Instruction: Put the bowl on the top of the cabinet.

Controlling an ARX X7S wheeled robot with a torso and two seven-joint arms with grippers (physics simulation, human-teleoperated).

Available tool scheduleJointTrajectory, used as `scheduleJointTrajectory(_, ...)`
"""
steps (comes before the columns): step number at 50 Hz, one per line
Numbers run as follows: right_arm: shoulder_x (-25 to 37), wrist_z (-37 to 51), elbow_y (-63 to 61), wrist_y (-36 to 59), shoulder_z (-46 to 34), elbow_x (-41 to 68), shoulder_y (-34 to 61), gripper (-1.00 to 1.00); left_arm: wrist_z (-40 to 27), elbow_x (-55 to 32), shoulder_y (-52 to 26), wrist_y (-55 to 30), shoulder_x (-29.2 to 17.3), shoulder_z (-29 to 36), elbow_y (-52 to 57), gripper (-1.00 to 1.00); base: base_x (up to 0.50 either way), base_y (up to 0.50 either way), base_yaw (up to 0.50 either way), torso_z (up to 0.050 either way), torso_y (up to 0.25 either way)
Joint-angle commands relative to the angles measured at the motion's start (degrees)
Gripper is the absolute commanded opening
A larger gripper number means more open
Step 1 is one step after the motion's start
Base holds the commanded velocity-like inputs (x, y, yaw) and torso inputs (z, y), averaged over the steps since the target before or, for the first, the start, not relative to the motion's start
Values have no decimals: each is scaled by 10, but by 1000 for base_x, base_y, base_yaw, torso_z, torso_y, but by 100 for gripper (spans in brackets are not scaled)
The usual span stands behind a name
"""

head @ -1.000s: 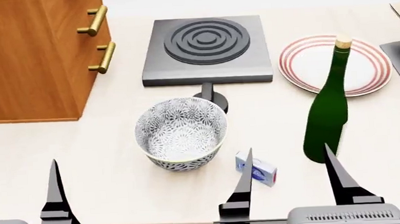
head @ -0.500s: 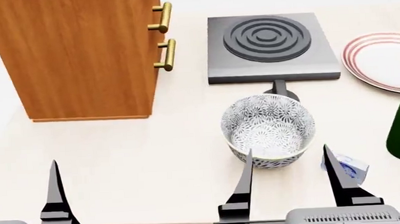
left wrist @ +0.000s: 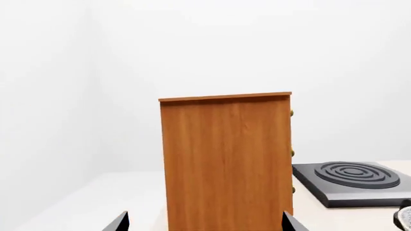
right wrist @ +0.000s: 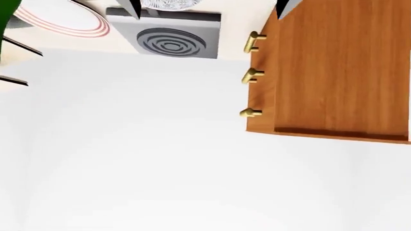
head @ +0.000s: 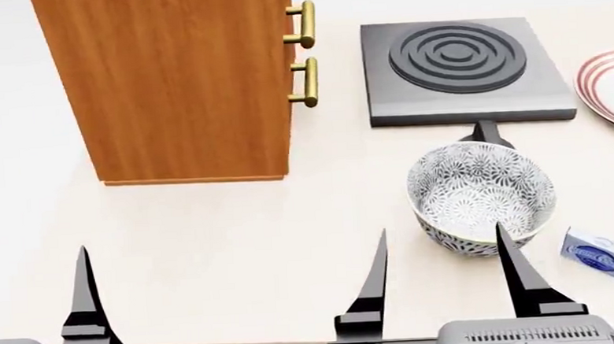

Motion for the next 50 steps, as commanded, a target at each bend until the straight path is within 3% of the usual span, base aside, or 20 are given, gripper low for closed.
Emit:
scheduleJointTrajectory(1,5,6,2,-4,-5,1,0,100,-5,-4,2,5,-5,2,-3,100,0,500,0,0,0)
scheduleJointTrajectory(10,7,9,1,-1,-9,4,0,100,-12,-9,1,3,-11,5,1,100,0,464,0,0,0)
scheduleJointTrajectory(29,12,20,-5,10,-12,12,3,100,-23,-16,1,6,-20,11,1,100,9,0,0,0,0)
scheduleJointTrajectory(50,18,26,-4,4,-15,19,2,100,-30,-22,1,7,-27,15,2,100,484,3,0,0,0)
